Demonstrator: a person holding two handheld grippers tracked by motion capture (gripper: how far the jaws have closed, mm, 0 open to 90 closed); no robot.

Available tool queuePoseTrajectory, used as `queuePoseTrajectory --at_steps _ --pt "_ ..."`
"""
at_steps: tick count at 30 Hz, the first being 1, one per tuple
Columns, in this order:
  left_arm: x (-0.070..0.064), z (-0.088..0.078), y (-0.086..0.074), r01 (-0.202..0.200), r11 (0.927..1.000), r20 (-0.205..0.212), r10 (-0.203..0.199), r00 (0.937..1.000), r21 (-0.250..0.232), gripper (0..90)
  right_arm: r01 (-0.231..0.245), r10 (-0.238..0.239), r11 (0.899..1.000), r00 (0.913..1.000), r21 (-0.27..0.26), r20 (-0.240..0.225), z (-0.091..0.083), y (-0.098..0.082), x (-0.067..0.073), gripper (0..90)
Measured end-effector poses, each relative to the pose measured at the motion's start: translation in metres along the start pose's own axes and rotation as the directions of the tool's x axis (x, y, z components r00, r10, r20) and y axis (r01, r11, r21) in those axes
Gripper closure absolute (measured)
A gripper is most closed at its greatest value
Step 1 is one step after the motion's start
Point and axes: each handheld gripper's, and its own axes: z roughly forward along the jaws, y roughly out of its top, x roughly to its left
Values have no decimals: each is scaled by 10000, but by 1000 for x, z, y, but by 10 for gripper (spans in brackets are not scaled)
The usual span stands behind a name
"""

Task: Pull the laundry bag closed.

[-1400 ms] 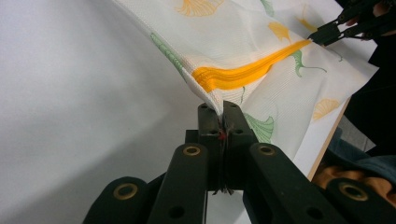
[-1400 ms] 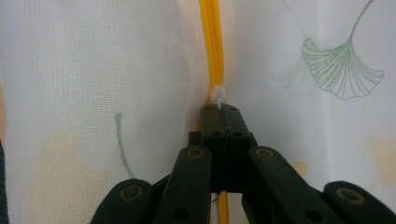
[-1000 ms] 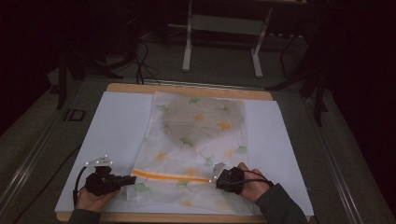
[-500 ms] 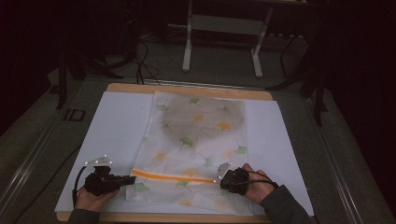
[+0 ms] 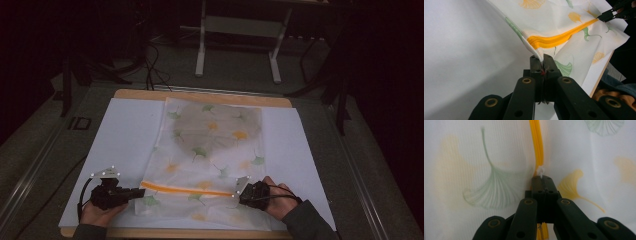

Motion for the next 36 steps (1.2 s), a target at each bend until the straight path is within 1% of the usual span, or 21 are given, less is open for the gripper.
queuePoseTrajectory --at_steps 8,11,13,18,19,21,24,28,32,36 --pt "0 1 0 -12 10000 -20 13 10000 44 889 -239 237 9996 9996 179 141 -4 -15 1 900" --pt "0 1 0 -10 10000 -21 10 10000 73 889 -203 198 9996 9994 174 281 -7 -20 1 900" --pt "1 1 0 -19 10000 -15 19 10000 96 889 -61 44 9995 9986 324 532 -9 -22 3 900" --pt "1 1 0 -27 9999 2 27 10000 101 889 37 -76 9985 9974 542 719 -12 -27 5 900" --pt "1 1 0 -9 10000 40 8 10000 90 888 -31 -16 9982 9971 607 765 -12 -29 5 900" --pt "0 2 0 -7 10000 51 6 10000 99 888 -183 148 9986 9974 496 710 -13 -32 5 900" --pt "0 2 0 -37 9999 57 36 10000 119 889 -181 147 9989 9968 430 791 -14 -34 6 900" --pt "-1 2 0 -27 9999 92 26 10000 107 888 -139 107 9991 9968 403 786 -16 -35 5 900" --pt "-1 3 0 -53 9999 110 52 9999 117 888 -294 269 9992 9959 271 863 -19 -37 4 900" --pt "-1 3 0 -76 9999 129 74 9999 145 888 -290 267 9993 9957 255 885 -21 -38 4 900"
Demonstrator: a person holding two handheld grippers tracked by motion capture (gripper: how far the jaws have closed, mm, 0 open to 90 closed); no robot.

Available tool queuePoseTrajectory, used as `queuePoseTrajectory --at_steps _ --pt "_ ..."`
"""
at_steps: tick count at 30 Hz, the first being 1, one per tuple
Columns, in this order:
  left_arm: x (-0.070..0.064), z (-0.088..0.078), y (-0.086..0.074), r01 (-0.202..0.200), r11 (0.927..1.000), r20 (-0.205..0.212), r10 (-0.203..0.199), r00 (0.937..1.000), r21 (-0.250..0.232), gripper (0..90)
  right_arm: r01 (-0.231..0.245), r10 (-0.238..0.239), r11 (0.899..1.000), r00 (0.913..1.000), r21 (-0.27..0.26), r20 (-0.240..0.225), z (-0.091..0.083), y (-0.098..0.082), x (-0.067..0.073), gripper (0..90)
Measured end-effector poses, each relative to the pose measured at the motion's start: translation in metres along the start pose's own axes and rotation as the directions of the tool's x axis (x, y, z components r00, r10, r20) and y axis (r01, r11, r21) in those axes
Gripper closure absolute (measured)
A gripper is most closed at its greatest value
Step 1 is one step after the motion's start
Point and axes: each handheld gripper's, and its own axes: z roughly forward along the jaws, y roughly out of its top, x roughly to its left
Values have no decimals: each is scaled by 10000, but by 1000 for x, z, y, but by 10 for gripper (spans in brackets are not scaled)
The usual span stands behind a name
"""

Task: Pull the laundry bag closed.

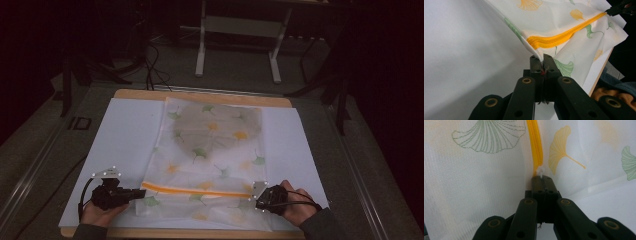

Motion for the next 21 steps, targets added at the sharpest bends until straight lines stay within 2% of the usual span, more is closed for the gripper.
queuePoseTrajectory --at_steps 7,12,17,21 --pt "-1 0 1 55 10000 -10 -55 10000 -18 889 83 -83 10000 9998 39 201 -3 2 -1 900" --pt "-2 2 1 43 9999 -149 -41 9999 118 889 307 -308 9995 9991 43 296 -1 10 -3 900" --pt "-1 1 0 95 9999 -152 -94 9998 69 889 598 -610 9978 9971 285 454 -2 14 -3 900" --pt "-1 1 1 75 10000 -129 -74 9999 60 889 762 -781 9958 9963 508 368 -5 11 -1 900"
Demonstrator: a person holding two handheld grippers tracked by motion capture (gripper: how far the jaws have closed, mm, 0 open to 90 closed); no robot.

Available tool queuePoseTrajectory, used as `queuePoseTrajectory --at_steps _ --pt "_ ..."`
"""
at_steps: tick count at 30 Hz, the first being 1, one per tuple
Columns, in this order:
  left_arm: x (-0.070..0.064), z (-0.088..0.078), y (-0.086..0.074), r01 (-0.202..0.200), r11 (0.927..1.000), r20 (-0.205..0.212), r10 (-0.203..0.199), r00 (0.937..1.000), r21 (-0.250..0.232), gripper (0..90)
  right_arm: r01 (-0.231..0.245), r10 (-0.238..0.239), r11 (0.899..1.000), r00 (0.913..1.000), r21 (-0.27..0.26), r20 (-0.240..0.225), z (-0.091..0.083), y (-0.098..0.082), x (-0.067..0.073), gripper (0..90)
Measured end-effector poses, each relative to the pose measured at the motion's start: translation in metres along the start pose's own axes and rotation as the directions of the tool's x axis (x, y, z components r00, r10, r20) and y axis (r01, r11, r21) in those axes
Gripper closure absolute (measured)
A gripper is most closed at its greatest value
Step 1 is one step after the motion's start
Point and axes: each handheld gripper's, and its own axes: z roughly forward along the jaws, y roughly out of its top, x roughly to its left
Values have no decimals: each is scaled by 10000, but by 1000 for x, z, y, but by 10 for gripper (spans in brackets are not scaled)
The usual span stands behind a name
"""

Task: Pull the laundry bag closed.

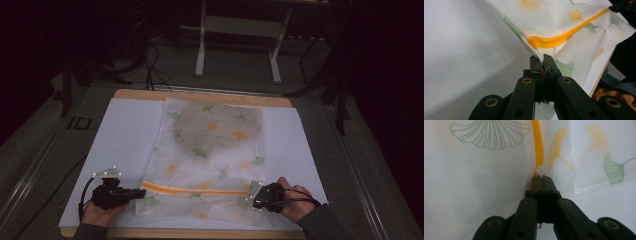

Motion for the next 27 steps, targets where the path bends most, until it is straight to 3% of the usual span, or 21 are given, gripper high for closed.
queuePoseTrajectory --at_steps 9,11,15,27 --pt "1 0 0 23 10000 0 -23 10000 -6 889 -302 302 9995 9995 3 -123 0 -14 0 900" --pt "1 0 -1 50 10000 32 -50 10000 -26 889 -300 299 9992 9995 264 32 1 -18 1 900" --pt "0 1 -1 -63 9999 -100 64 9999 111 889 -536 537 9985 9985 83 -127 1 -25 2 900" --pt "-3 8 -6 -76 9988 242 64 9997 487 882 -1385 1369 9889 9901 -545 -322 4 -39 5 900"
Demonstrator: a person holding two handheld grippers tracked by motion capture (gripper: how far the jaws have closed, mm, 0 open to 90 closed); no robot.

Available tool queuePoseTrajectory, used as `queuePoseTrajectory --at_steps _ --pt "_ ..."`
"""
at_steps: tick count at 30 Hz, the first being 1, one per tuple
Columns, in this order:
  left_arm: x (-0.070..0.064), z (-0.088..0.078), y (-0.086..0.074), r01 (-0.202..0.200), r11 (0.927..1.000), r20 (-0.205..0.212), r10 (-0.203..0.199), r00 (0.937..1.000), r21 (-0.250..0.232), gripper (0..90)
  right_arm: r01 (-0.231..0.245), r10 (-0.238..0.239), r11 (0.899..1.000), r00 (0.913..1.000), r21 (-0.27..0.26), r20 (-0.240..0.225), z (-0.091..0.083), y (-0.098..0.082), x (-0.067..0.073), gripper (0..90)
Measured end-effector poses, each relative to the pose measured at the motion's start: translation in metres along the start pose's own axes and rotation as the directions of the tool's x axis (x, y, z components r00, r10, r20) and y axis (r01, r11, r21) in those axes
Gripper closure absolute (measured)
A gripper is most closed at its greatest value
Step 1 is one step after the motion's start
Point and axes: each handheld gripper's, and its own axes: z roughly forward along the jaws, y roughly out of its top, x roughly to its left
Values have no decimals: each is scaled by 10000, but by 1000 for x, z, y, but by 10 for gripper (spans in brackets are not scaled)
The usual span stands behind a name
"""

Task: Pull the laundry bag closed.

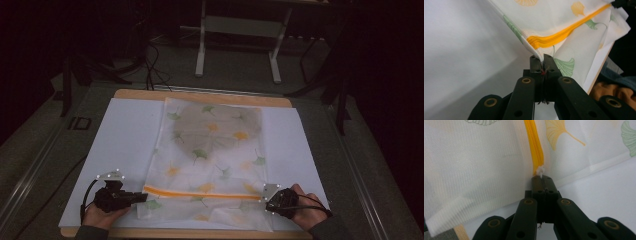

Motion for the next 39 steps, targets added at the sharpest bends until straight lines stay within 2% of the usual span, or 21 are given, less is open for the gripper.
queuePoseTrajectory --at_steps 3,5,9,13,14,20,23,25,28,29,31,33,39 --pt "-1 2 -2 -37 9998 65 36 10000 177 862 -114 115 9999 9999 -63 79 -1 -3 0 900" --pt "-1 2 -3 -7 9998 -11 7 10000 177 810 -223 224 9996 9997 -148 62 -1 -5 -2 891" --pt "1 -2 -3 45 9999 -130 -46 9999 -102 768 -545 547 9979 9985 -359 42 0 -7 -4 800" --pt "2 -5 -3 53 9994 -282 -63 9996 -333 762 -836 833 9949 9965 -568 -75 0 -10 -6 697" --pt "2 -5 -3 53 9994 -282 -63 9996 -333 762 -836 833 9949 9965 -568 -75 0 -10 -6 697" --pt "1 -10 -3 -22 9971 -505 -17 9987 -764 763 -1591 1574 9797 9873 -1222 -237 -9 -23 -11 668" --pt "2 -15 -2 -69 9944 -672 -2 9977 -1053 763 -2082 2027 9640 9780 -1654 -495 -11 -27 -14 653" --pt "3 -17 -3 -44 9921 -768 -53 9970 -1254 763 -2316 2264 9562 9728 -1792 -493 -11 -29 -15 638" --pt "3 -19 -3 -219 9900 -1029 75 9947 -1393 762 -2707 2646 9377 9626 -2180 -575 -9 -29 -19 614" --pt "2 -19 -3 -375 9883 -1217 195 9924 -1476 757 -2881 2815 9278 9575 -2370 -623 -8 -29 -20 602" --pt "0 -18 -2 -596 9864 -1388 382 9896 -1530 751 -3387 3293 8992 9407 -2771 -810 -6 -29 -25 603" --pt "-2 -18 -1 -712 9855 -1607 460 9859 -1543 746 -3685 3568 8783 9293 -3047 -954 -2 -29 -28 602" --pt "-2 -15 -1 -912 9872 -2208 606 9734 -1310 718 -4365 4241 8386 8986 -3260 -1124 11 -29 -32 599"
